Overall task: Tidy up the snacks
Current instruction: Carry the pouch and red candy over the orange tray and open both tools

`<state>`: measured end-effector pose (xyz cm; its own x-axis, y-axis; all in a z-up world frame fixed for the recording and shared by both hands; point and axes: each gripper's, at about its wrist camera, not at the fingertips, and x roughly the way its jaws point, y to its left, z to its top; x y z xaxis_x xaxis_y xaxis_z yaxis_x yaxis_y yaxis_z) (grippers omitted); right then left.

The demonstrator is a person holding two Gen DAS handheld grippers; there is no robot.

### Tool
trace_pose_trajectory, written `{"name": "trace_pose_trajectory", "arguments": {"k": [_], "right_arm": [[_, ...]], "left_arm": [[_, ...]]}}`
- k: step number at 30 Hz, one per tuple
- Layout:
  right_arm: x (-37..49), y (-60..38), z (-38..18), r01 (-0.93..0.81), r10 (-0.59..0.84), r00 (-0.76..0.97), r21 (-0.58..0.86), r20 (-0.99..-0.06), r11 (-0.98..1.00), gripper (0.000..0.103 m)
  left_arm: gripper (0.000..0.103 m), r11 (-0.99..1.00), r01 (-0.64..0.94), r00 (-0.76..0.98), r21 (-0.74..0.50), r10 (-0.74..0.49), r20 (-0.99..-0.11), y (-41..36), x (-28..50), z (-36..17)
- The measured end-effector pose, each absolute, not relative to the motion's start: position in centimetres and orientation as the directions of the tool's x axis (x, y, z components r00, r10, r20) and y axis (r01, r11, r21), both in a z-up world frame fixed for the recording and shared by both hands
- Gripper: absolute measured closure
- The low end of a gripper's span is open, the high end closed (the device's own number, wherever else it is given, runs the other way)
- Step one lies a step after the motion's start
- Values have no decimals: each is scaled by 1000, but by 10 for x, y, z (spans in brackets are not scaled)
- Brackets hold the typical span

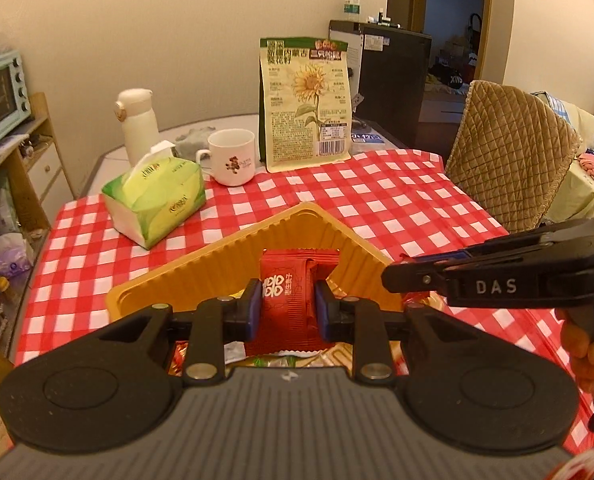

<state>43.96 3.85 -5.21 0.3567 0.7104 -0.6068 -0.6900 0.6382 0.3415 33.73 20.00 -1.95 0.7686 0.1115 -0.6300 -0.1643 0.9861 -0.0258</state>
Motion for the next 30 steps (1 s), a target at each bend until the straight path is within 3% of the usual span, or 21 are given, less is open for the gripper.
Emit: {"name": "trace_pose_trajectory", "arguments": {"k": [18,26,29,30], "right_arm": [[496,85,-83,-652,663,367,328,-652,683,83],[501,88,-83,-641,689,383,360,-616,678,83],[503,87,-80,-633,696,393,372,-601,679,79],[504,86,-79,-633,700,392,377,-597,676,74]], "left_arm": [[78,982,-182,730,-53,99,-676,235,387,-50],[78,981,-187,721,-60,96,-687,237,387,-57],[78,980,-188,718,-60,95,-690,237,386,-58],[78,980,-188,717,-59,96,-690,237,385,-58]]}}
